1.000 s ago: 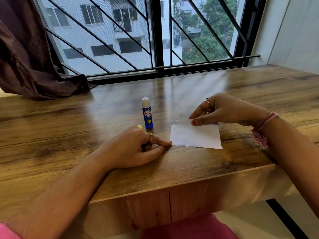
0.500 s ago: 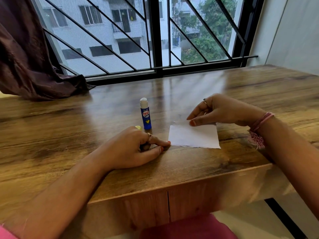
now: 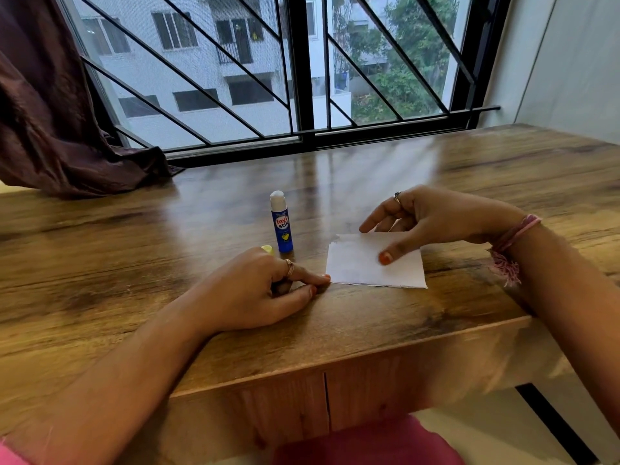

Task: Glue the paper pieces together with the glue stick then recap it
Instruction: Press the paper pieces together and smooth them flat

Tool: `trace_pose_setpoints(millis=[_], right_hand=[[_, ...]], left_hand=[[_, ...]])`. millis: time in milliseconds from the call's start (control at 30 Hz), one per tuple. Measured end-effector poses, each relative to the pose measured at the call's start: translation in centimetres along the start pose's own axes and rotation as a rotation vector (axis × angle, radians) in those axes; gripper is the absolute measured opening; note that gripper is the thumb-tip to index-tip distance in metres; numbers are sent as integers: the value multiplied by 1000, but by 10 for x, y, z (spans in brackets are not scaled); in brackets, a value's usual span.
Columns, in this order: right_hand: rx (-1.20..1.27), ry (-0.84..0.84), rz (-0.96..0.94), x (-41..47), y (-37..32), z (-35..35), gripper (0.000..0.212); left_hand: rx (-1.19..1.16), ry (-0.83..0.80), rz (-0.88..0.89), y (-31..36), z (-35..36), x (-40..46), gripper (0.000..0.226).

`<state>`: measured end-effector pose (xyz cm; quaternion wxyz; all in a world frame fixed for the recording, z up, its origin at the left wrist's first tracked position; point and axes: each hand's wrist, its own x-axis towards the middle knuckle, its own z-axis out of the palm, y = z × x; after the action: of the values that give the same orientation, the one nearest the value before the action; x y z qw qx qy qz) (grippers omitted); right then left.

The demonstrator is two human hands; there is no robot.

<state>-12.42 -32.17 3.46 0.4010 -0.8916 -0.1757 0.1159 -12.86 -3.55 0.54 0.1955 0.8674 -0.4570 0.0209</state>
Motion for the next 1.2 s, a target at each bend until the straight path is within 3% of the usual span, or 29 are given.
trace_pose_setpoints(millis=[467,1200], right_hand=[[-9,-6,-29,2,2,3,58],[-235,75,-171,1,0,0,45]], left_hand=[[-10,2,19,4,-1,1,30],[0,-2,-1,2,0,0,28]])
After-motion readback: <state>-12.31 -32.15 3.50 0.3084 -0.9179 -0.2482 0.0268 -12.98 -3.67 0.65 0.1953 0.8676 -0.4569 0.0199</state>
